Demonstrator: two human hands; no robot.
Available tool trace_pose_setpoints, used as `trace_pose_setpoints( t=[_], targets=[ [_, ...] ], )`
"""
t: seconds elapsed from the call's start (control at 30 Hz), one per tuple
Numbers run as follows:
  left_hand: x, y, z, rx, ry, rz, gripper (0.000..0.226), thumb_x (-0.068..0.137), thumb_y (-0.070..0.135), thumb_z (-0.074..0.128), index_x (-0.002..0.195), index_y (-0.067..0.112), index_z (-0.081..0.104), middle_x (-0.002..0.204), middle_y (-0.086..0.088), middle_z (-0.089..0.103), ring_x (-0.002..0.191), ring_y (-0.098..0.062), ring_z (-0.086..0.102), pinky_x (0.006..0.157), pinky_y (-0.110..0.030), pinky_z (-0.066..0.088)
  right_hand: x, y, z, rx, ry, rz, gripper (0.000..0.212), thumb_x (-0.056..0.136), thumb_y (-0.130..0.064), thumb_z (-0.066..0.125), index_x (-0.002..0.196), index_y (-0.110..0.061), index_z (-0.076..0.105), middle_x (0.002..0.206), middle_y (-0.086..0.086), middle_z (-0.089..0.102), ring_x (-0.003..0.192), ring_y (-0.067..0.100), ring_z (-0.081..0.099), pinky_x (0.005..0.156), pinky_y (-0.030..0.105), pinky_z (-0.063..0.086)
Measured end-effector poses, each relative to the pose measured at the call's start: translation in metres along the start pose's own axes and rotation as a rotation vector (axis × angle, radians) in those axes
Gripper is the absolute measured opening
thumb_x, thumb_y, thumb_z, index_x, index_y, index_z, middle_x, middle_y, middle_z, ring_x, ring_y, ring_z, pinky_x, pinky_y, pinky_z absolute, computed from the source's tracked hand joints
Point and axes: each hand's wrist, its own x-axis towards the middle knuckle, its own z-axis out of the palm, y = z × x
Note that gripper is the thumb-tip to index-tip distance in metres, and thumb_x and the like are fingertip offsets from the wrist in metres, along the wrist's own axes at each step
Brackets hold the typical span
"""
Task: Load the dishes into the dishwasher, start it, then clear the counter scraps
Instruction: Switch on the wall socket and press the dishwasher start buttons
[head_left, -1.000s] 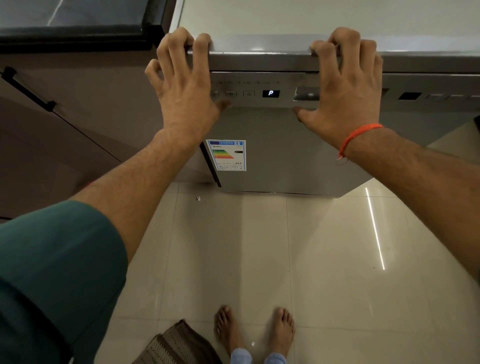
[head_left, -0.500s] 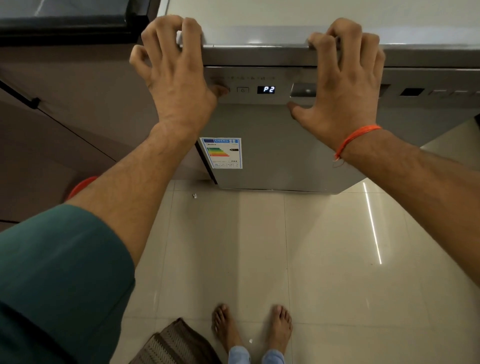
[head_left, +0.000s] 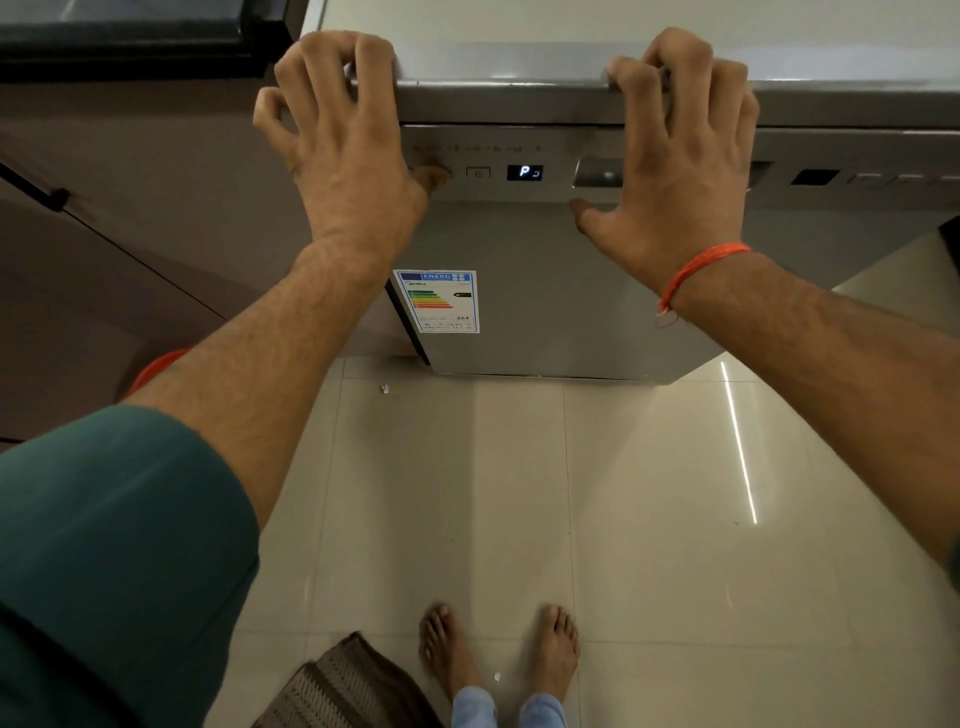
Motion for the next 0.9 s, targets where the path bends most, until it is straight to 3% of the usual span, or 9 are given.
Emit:
trace_pose_setpoints(
  t=[0.63, 0.8, 0.9],
  targets=[
    [-0.006, 0.001, 0.003, 0.007, -0.007, -0.02, 0.074, 0.074, 0.048, 0.074, 0.137, 0.025, 0.042, 0.144, -0.007, 0.042, 0.137, -0.027, 0.037, 0.113, -0.049, 0.026, -0.002, 0.003, 0.005, -0.021, -0.007, -0.012, 0.082, 0.069, -0.044, 0.07, 0.14, -0.019, 0.039, 0.142, 0.011, 0.042, 0.126, 0.03, 0.042, 0.112, 0.039, 0.033],
    [-0.009, 0.007, 0.007, -0.033, 0.035, -0.068, 0.075, 0.069, 0.04, 0.076, 0.135, 0.027, 0.042, 0.14, -0.006, 0.044, 0.134, -0.023, 0.038, 0.112, -0.046, 0.025, -0.002, 0.004, 0.011, -0.02, -0.001, -0.009, 0.082, 0.069, -0.049, 0.067, 0.141, -0.022, 0.037, 0.134, -0.002, 0.017, 0.125, 0.028, 0.038, 0.112, 0.038, 0.031],
    [-0.009, 0.004, 0.006, -0.038, 0.024, -0.046, 0.077, 0.07, 0.043, 0.075, 0.137, 0.026, 0.042, 0.142, -0.006, 0.043, 0.135, -0.024, 0.038, 0.111, -0.047, 0.025, -0.002, 0.002, 0.011, -0.012, -0.002, -0.006, 0.082, 0.07, -0.052, 0.067, 0.141, -0.021, 0.038, 0.132, -0.003, 0.014, 0.126, 0.029, 0.039, 0.112, 0.038, 0.031]
  ],
)
